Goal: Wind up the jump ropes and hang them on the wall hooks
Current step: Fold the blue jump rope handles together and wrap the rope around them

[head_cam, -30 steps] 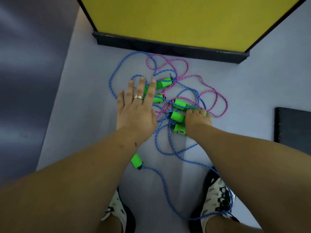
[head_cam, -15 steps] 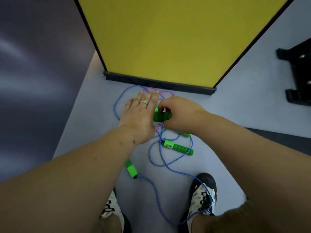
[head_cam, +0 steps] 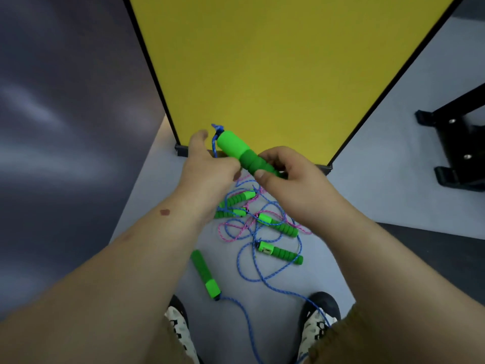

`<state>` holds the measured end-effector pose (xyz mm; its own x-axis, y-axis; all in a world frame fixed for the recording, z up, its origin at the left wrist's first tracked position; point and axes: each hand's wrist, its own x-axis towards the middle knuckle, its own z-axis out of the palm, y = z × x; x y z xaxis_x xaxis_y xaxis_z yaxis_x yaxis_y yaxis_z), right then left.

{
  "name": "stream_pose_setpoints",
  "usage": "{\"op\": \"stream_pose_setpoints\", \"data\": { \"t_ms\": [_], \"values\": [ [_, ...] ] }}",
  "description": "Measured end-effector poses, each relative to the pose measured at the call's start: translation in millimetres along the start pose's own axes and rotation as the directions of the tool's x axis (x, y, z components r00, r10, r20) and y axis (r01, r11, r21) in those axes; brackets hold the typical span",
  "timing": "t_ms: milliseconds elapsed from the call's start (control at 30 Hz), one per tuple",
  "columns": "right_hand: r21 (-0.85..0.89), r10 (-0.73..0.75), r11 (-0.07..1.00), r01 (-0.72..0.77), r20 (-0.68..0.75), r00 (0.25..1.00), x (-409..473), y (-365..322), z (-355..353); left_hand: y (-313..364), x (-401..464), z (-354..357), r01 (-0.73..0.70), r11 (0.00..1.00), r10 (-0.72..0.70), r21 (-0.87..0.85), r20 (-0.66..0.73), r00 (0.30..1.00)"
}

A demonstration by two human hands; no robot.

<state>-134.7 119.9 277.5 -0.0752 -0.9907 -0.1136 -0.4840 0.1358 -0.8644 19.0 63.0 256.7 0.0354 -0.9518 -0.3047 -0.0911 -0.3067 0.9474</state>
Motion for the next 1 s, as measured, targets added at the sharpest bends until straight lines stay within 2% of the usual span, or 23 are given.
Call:
{"op": "stream_pose_setpoints", "data": {
  "t_ms": [67, 100, 167, 233, 300, 400, 433, 500, 600, 667, 700, 767, 833, 933, 1000],
  "values": [
    [0.117, 0.036, 0.993, -0.034, -0.018, 0.999, -4.3, 4.8, 17.2, 3.4, -0.7, 2.8, 0.098, 0.957, -0.065, -0.273, 0.127, 0.990],
    [0.173, 0.056, 0.984, -0.053, -0.012, 0.998, -5.0, 6.6, 24.7, 4.4, -3.9, 5.2, 0.116, 0.942, -0.062, -0.314, 0.178, 0.982],
    [0.245, 0.068, 0.967, -0.068, 0.010, 0.998, -4.2, 9.4, 33.3, 1.7, -6.1, 10.5, 0.115, 0.957, -0.051, -0.267, 0.235, 0.971],
    [0.264, 0.072, 0.961, -0.078, 0.034, 0.997, -2.9, 9.9, 33.9, -1.5, -5.8, 14.6, 0.050, 0.985, 0.000, -0.168, 0.285, 0.959],
    [0.284, 0.103, 0.953, -0.108, 0.035, 0.994, -2.4, 10.5, 30.1, -2.3, -3.2, 16.4, 0.052, 0.990, -0.006, -0.132, 0.331, 0.944],
    [0.190, 0.122, 0.975, -0.118, -0.008, 0.992, -4.7, 9.8, 22.2, -1.9, -3.4, 18.8, 0.086, 0.990, -0.038, -0.113, 0.373, 0.927],
    [0.168, 0.113, 0.979, -0.116, 0.027, 0.993, -5.4, 9.4, 20.5, -2.0, -4.0, 19.9, 0.090, 0.992, -0.051, -0.089, 0.371, 0.927],
    [0.283, 0.082, 0.952, -0.118, 0.137, 0.987, -8.2, 10.2, 18.9, -1.4, -4.7, 20.4, 0.140, 0.986, -0.097, -0.095, 0.365, 0.926],
    [0.401, 0.107, 0.907, -0.129, 0.077, 0.991, -8.4, 12.3, 13.7, 2.7, -4.8, 16.8, 0.173, 0.980, -0.111, -0.099, 0.450, 0.886],
    [0.472, 0.121, 0.868, -0.153, 0.098, 0.988, -8.7, 9.9, 8.6, 5.8, -5.4, 12.4, 0.188, 0.979, -0.119, -0.074, 0.541, 0.832],
    [0.416, 0.102, 0.897, -0.147, 0.129, 0.986, -8.9, 9.3, 6.6, 6.5, -5.3, 9.9, 0.195, 0.979, -0.128, -0.054, 0.580, 0.804],
    [0.178, 0.067, 0.979, -0.099, 0.179, 0.981, -9.4, 12.5, 4.8, 7.8, -5.6, 6.3, 0.191, 0.981, -0.157, 0.015, 0.632, 0.759],
    [0.113, 0.072, 0.989, -0.097, 0.201, 0.977, -8.8, 16.5, 4.7, 8.4, -5.9, 5.6, 0.174, 0.981, -0.185, 0.082, 0.654, 0.734],
    [0.319, 0.105, 0.935, -0.155, 0.169, 0.980, -5.4, 16.0, 1.4, 8.7, -4.3, 5.2, 0.211, 0.974, -0.213, 0.078, 0.626, 0.751],
    [0.415, 0.188, 0.889, -0.196, 0.060, 0.980, 0.0, 16.1, -4.6, 9.5, -2.1, 1.9, 0.187, 0.974, -0.227, 0.129, 0.602, 0.765]
  ]
}}
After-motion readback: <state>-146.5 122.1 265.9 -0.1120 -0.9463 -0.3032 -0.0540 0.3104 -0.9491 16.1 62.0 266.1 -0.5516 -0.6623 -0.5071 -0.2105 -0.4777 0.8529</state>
